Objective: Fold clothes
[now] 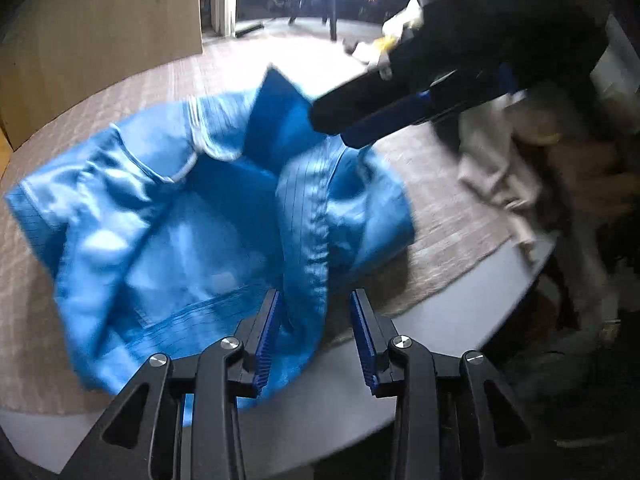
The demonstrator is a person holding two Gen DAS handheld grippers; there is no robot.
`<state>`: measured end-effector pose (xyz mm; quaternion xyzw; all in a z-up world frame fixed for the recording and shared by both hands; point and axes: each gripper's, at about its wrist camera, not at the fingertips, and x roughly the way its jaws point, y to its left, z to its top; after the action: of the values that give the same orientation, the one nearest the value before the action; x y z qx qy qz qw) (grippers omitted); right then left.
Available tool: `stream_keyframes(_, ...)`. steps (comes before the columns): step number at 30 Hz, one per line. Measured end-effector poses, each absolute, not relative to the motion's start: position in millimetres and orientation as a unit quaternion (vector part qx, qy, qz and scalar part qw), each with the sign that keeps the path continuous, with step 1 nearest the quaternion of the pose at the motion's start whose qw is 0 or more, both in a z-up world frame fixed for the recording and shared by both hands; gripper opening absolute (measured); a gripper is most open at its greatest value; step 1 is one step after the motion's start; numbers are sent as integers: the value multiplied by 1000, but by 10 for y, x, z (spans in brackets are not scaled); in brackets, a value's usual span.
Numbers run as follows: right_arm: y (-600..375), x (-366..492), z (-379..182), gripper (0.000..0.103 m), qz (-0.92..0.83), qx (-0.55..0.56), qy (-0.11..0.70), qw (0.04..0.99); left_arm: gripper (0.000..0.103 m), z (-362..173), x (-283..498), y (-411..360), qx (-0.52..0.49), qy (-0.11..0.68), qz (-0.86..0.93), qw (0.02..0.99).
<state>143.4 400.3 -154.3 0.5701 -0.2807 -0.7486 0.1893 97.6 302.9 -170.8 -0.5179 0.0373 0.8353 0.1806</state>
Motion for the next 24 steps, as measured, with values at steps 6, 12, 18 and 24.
stream_keyframes(6, 4051, 1645, -1758, 5, -744, 583, -273, 179, 1, -1583, 929, 2842, -485, 15, 860, 159)
stream_keyframes(12, 3790, 1553, -1918, 5, -744, 567, -282, 213, 1, -1393, 997, 2922, -461, 79, 869, 163)
stream_keyframes(18, 3613, 1403, -2179, 4, -731, 577, -301, 205, 0, -1533, 1076, 3178, -468, 129, 855, 184)
stream_keyframes(24, 3827, 1625, -1742, 10, -764, 564, -262, 173, 0, -1771, 1115, 3312, -476, 166, 843, 189)
